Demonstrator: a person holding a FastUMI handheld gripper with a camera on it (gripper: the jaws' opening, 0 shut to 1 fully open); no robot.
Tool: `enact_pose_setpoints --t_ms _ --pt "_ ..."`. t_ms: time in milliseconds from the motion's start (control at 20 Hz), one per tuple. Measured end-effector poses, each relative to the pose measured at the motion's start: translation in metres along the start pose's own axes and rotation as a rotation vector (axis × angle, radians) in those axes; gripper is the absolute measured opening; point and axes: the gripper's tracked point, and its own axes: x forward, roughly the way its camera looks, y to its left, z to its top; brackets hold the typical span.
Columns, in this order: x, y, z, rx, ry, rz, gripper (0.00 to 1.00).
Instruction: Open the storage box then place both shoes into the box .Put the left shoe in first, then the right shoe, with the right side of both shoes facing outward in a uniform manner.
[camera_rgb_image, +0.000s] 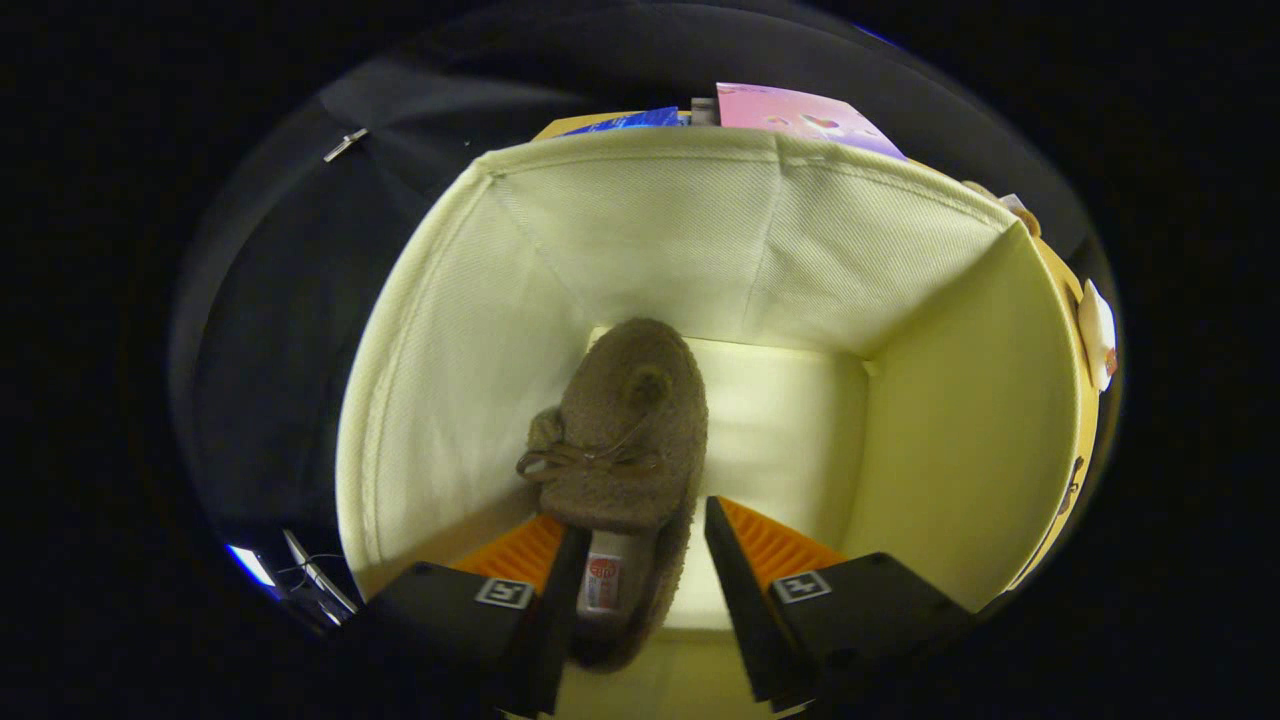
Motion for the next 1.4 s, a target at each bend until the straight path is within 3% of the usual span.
enact_pose_setpoints --t_ms 50,450,650,950,1400 --pt "-0.006 0.000 0.001 -0.012 -0.017 0.003 0.87" --pt "-0.098 -0.013 0.026 -0.106 -0.258 0.068 0.98" --pt "-0.164 -0.050 0.036 -0.171 -0.427 0.059 0.99" --pt "-0.220 -0.157 0.017 -0.180 -0.555 -0.053 0.99" --pt "-0.200 -0.367 -0.051 -0.032 -0.410 -0.311 0.98"
